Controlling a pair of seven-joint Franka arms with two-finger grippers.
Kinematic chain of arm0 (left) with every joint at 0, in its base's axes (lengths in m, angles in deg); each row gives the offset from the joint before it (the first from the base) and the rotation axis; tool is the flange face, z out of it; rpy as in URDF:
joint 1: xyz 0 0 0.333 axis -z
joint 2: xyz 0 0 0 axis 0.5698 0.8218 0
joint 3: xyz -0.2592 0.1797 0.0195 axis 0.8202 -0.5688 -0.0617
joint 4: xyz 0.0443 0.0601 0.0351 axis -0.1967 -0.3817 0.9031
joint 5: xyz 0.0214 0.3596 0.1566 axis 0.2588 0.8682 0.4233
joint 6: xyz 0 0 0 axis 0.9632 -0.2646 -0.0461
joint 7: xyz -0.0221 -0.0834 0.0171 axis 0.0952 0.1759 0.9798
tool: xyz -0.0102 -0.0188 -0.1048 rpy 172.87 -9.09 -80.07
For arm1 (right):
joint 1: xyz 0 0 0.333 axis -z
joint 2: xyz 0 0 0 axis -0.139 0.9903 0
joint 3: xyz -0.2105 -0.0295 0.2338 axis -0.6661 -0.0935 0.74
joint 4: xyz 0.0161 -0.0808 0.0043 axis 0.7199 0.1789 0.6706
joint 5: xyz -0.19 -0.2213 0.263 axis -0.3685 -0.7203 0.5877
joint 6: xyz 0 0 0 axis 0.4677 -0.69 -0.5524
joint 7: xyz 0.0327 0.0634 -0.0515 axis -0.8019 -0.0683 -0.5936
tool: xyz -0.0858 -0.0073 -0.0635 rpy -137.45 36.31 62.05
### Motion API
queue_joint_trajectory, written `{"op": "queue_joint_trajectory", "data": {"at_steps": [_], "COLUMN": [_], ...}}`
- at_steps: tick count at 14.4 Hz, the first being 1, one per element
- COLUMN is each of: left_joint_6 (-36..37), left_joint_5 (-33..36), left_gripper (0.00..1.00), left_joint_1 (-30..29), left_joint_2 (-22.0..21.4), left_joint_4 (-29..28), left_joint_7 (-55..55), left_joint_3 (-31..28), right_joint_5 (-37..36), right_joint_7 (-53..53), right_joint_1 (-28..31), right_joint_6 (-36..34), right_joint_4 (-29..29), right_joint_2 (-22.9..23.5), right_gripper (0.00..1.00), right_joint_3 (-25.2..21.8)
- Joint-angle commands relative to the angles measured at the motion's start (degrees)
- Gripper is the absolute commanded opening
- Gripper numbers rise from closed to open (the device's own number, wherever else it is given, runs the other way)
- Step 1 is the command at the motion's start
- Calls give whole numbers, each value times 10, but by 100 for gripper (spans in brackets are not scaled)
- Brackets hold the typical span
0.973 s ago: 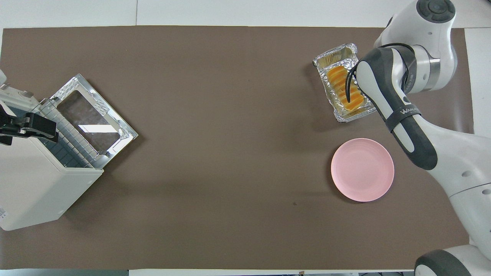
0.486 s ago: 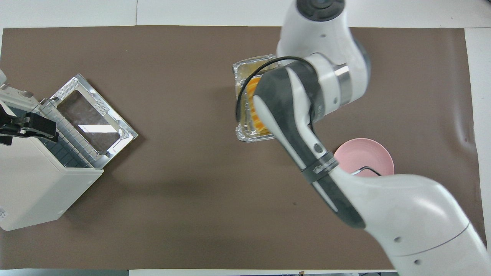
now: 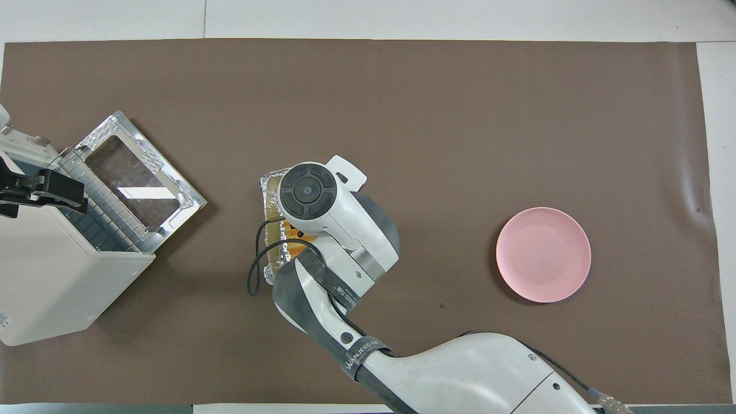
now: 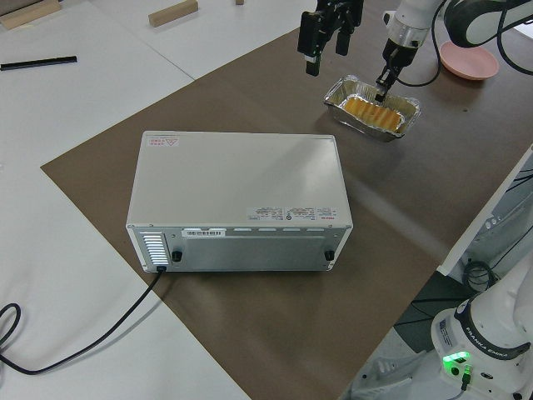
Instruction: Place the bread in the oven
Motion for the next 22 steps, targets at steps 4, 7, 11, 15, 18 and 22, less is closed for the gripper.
{"op": "queue_joint_trajectory", "data": {"at_steps": [4, 7, 11, 15, 18, 22], "left_joint_6": [5, 5, -1, 0, -22, -150], "left_joint_5": [-7, -8, -7, -7, -8, -64], "left_gripper": [100, 100, 100, 100, 100, 100], "left_joint_1": [-7, -7, -7, 2, 49, 131], "left_joint_2": [-11, -11, -10, -11, -13, -6], "left_joint_4": [-7, -7, -5, -6, -14, -49], "left_joint_7": [-7, -7, -7, -7, 40, 162], "left_joint_3": [2, 2, 3, 6, 14, 14], "right_joint_5": [10, 16, 6, -10, -10, -10], "right_joint_7": [61, 57, -135, -280, -382, -421], "right_joint_1": [11, 64, 190, 290, 360, 416], "right_joint_6": [0, -140, -227, -245, -280, -324], "right_joint_4": [59, -39, -84, -74, -68, -10], "right_joint_2": [-60, -62, -118, -176, -210, -287], "right_gripper": [100, 100, 100, 100, 100, 100], "right_joint_3": [-6, -8, -9, -12, -12, -12]}}
